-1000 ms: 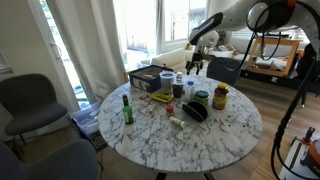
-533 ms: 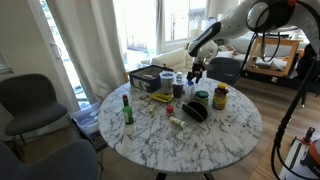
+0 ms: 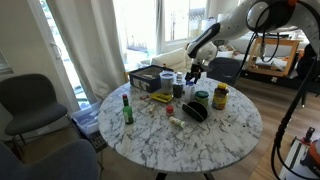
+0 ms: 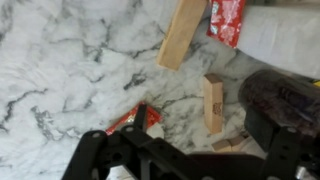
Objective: Move the brown object to the left
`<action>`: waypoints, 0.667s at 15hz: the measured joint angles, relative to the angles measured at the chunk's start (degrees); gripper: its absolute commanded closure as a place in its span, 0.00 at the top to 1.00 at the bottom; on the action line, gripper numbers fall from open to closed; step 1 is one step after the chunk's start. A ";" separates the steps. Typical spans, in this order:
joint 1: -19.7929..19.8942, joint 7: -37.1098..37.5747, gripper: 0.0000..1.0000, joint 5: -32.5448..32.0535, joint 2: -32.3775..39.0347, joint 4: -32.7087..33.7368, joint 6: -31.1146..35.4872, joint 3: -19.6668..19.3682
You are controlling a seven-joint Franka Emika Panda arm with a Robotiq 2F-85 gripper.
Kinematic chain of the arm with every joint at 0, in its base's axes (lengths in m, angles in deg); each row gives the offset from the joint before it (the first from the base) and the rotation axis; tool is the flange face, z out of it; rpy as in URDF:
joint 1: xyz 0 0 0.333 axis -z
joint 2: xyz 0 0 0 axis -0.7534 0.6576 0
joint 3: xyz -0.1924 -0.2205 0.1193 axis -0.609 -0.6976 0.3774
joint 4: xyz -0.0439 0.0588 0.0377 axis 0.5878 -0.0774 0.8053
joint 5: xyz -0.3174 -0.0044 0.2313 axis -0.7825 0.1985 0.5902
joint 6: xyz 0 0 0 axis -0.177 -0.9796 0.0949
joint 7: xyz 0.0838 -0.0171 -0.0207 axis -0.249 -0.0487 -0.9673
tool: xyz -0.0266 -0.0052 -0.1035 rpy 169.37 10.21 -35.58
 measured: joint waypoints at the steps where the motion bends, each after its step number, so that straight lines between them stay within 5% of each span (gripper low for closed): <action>1: 0.02 0.00 1.00 0.25 -0.18 -0.53 1.95 0.60; 10: 0.88 -0.03 1.00 0.62 -0.28 -2.63 6.93 3.27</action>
